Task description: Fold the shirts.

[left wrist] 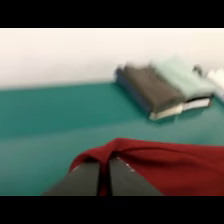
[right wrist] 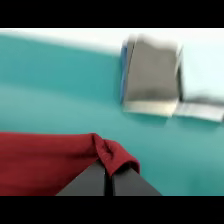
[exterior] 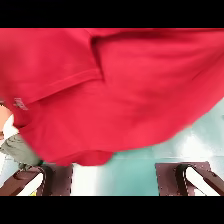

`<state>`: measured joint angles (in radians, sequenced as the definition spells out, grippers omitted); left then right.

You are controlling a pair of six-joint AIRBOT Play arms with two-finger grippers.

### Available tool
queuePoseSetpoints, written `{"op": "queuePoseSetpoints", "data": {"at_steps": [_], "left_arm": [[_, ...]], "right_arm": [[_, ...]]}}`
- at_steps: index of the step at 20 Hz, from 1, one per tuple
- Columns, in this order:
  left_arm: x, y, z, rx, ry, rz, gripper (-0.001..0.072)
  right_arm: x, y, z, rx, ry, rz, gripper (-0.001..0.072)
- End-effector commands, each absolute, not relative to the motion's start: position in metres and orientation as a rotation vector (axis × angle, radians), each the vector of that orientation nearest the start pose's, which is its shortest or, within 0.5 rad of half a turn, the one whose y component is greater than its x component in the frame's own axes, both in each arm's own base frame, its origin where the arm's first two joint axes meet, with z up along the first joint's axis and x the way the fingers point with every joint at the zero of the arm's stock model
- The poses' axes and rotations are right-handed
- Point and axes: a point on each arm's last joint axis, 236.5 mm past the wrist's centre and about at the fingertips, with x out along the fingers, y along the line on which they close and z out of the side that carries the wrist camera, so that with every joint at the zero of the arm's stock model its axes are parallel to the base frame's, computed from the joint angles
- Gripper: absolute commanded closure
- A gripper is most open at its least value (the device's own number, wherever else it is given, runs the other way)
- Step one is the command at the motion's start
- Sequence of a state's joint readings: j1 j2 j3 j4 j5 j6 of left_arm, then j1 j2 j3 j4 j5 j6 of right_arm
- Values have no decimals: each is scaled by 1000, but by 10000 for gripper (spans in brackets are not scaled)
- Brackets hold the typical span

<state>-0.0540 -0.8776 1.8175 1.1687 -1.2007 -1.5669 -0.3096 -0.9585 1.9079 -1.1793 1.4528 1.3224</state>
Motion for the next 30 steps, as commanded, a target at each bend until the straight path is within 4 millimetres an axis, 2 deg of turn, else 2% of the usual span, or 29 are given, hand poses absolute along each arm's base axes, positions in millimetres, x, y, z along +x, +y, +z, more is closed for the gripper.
{"op": "queuePoseSetpoints", "data": {"at_steps": [1, 3, 5, 7, 9, 10, 12, 13, 15, 18, 22, 25, 26, 27, 28, 30], "left_arm": [[377, -106, 299, -227, 649, -368, 682], [414, -106, 210, -269, 833, -331, 682], [443, -105, 129, -301, 961, -290, 682], [469, -103, 71, -303, 1031, -267, 682], [496, -101, 41, -326, 1023, -239, 683], [509, -100, 38, -339, 1002, -231, 683], [529, -93, 46, -358, 962, -222, 683], [533, -87, 54, -362, 949, -217, 682], [524, -80, 56, -365, 996, -220, 682], [489, -85, 28, -294, 1146, -285, 682], [445, -90, -27, -297, 1316, -299, 682], [420, -90, -54, -321, 1406, -286, 679], [416, -90, -57, -323, 1421, -285, 530], [414, -91, -56, -329, 1427, -282, 192], [411, -90, -51, -347, 1435, -265, 170], [399, -82, -27, -291, 1427, -262, 169]], "right_arm": [[360, -13, 287, 72, 755, 173, 700], [382, -15, 209, 142, 943, 198, 700], [396, -16, 129, 192, 1125, 204, 700], [411, -20, 61, 204, 1254, 191, 700], [436, -23, 23, 229, 1282, 180, 700], [450, -20, 14, 257, 1276, 193, 700], [478, -17, 17, 290, 1234, 217, 700], [487, -18, 24, 283, 1212, 220, 700], [492, -25, 42, 239, 1186, 211, 700], [472, -30, 43, 201, 1229, 190, 700], [429, -25, 8, 223, 1338, 180, 700], [409, -19, -14, 253, 1366, 172, 688], [404, -18, -18, 256, 1376, 171, 504], [404, -18, -17, 256, 1372, 170, 338], [404, -19, -11, 252, 1358, 168, 338], [403, -19, 14, 235, 1301, 165, 339]]}}
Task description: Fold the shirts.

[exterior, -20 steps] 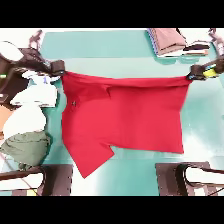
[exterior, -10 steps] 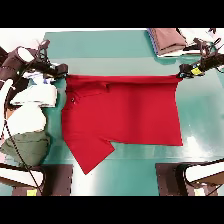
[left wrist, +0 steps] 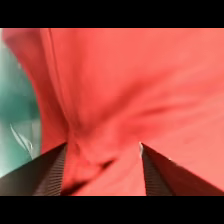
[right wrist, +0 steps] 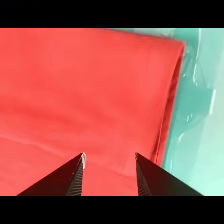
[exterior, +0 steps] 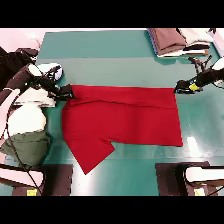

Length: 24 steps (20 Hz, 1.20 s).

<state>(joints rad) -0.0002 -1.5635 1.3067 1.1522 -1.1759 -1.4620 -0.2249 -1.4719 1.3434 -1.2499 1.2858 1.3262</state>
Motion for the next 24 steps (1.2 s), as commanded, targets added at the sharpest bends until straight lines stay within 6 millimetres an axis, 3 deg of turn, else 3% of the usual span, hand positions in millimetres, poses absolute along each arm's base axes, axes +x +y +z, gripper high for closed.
{"op": "queuePoseSetpoints", "data": {"at_steps": [1, 3, 4, 8, 11, 13, 16, 21, 22, 24], "left_arm": [[391, -74, -16, -237, 1422, -247, 169], [361, -58, -4, -180, 1420, -168, 168], [336, -57, -5, -197, 1437, -152, 168], [229, -71, -41, -307, 1543, -147, 168], [179, -85, -65, -401, 1596, -152, 168], [168, -97, -77, -477, 1611, -167, 168], [171, -115, -84, -591, 1574, -191, 168], [184, -137, -77, -698, 1501, -260, 175], [183, -137, -77, -697, 1504, -262, 354], [185, -137, -74, -678, 1497, -284, 627]], "right_arm": [[398, -17, 29, 224, 1282, 170, 338], [375, -11, 51, 211, 1275, 186, 338], [363, -8, 56, 207, 1269, 188, 338], [331, -1, 58, 203, 1230, 175, 334], [319, 1, 54, 205, 1224, 170, 333], [319, 1, 54, 204, 1222, 170, 334], [319, 1, 54, 204, 1223, 170, 334], [318, 2, 54, 205, 1227, 172, 334], [316, 2, 54, 204, 1232, 173, 334], [312, 1, 51, 201, 1250, 173, 334]]}}
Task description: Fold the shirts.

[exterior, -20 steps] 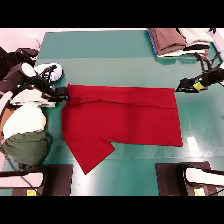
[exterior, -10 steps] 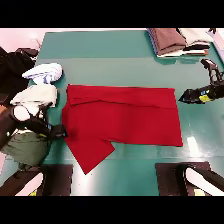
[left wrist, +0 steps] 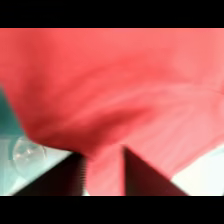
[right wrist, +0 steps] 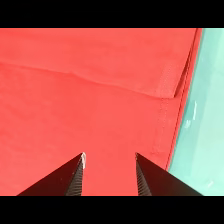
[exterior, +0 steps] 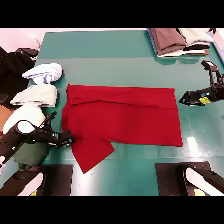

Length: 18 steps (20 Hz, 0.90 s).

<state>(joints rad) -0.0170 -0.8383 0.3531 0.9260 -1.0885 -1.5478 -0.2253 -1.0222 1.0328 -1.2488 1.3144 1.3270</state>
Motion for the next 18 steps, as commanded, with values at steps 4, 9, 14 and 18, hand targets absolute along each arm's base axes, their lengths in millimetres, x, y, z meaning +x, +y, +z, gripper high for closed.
{"op": "queuePoseSetpoints", "data": {"at_steps": [4, 9, 14, 18], "left_arm": [[184, -132, -56, -545, 1514, -363, 684], [198, -129, -41, -488, 1467, -392, 683], [201, -129, -41, -483, 1454, -392, 683], [199, -129, -41, -481, 1460, -395, 682]], "right_arm": [[264, -14, 6, 243, 1446, 125, 333], [174, -46, -55, 547, 1676, -32, 233], [139, -22, -91, 740, 1783, -25, 262], [160, 12, -95, 728, 1774, 100, 363]]}}
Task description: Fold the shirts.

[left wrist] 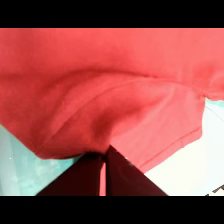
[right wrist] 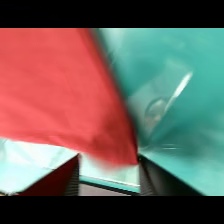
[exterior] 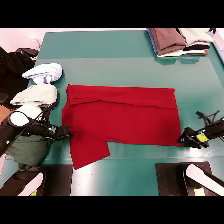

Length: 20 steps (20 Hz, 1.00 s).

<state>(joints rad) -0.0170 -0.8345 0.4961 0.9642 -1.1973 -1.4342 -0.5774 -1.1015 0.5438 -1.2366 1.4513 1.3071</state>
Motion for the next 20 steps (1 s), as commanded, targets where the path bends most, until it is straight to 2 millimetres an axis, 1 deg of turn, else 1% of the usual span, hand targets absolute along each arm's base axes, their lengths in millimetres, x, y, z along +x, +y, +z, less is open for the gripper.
{"op": "queuePoseSetpoints", "data": {"at_steps": [1, 2, 3, 5, 6, 8, 10, 11, 12, 13, 14, 16, 18, 20], "left_arm": [[192, -130, -41, -468, 1484, -418, 683], [184, -130, -40, -449, 1515, -439, 684], [179, -127, -38, -421, 1542, -444, 684], [176, -120, -31, -377, 1544, -440, 685], [174, -118, -25, -365, 1526, -430, 685], [159, -114, -12, -351, 1514, -416, 685], [139, -116, 0, -363, 1542, -423, 684], [131, -116, 3, -369, 1553, -422, 684], [128, -117, 6, -374, 1556, -420, 684], [129, -116, 6, -373, 1549, -419, 684], [138, -116, 7, -374, 1520, -413, 684], [170, -115, 12, -372, 1419, -395, 684], [213, -111, 20, -365, 1305, -365, 684], [257, -107, 27, -341, 1226, -350, 684]], "right_arm": [[164, 15, -94, 677, 1780, 134, 467], [171, 17, -89, 630, 1770, 161, 616], [179, 19, -81, 585, 1751, 183, 695], [191, 18, -64, 501, 1700, 204, 699], [189, 13, -57, 445, 1691, 196, 699], [170, 2, -42, 352, 1707, 171, 699], [152, -13, -29, 258, 1717, 121, 699], [149, -20, -23, 216, 1695, 90, 699], [150, -25, -19, 190, 1661, 69, 699], [154, -25, -16, 183, 1625, 63, 700], [160, -23, -13, 188, 1591, 67, 700], [188, -21, -3, 209, 1511, 82, 700], [219, -25, 7, 196, 1473, 96, 700], [256, -24, 10, 159, 1452, 124, 700]]}}
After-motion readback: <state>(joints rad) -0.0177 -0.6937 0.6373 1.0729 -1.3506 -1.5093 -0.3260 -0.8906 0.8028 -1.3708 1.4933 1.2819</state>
